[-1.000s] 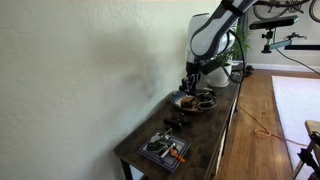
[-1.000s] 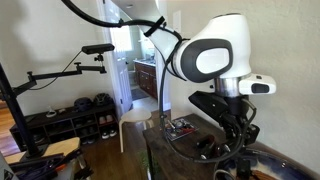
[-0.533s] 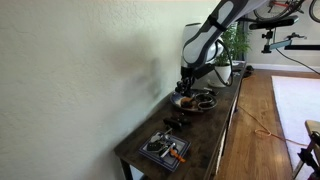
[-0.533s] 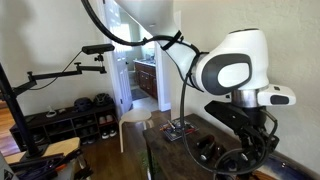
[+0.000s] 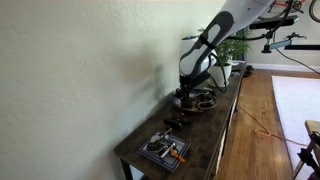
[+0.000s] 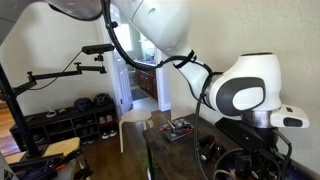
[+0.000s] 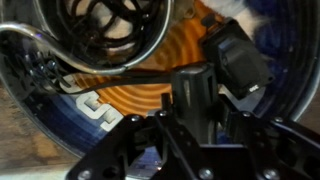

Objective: Put one of the flesh-lights in the bowl

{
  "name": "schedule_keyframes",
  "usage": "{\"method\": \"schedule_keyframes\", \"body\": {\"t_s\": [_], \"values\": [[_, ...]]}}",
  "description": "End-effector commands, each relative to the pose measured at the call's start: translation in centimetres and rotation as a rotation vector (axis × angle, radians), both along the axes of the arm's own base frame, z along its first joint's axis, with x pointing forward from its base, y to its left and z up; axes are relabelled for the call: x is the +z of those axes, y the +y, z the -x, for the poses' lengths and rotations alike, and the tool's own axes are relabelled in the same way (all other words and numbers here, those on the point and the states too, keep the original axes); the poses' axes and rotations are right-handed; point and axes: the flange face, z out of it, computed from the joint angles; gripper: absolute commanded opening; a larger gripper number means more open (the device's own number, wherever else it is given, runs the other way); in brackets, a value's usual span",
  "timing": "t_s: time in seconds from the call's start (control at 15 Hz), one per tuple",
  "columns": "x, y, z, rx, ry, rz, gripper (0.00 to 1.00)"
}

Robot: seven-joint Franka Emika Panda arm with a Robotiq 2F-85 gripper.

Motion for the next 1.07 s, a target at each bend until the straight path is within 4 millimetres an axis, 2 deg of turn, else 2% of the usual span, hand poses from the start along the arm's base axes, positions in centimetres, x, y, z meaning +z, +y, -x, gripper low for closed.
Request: {"method": "schedule_keyframes", "body": {"t_s": [0.0, 0.2, 0.27, 0.33, 0.4, 0.67, 1.0], "values": [[-1.3, -0.9, -0.7, 0.011, 0.016, 0.010, 0.23], [-1.0, -0.8, -0.6, 0.020, 0.014, 0.015, 0.23], [-0.5, -0.7, -0.5, 0.024, 0.012, 0.020, 0.39], [-0.1, -0.5, -0.4, 0.026, 0.009, 0.026, 0.62], [0.4, -0.2, -0.1, 0.028, 0.008, 0.026, 0.74], [2.8, 1.2, 1.0, 0.043, 0.027, 0.026, 0.99], [6.4, 4.4, 3.2, 0.058, 0.046, -0.014, 1.00]]}}
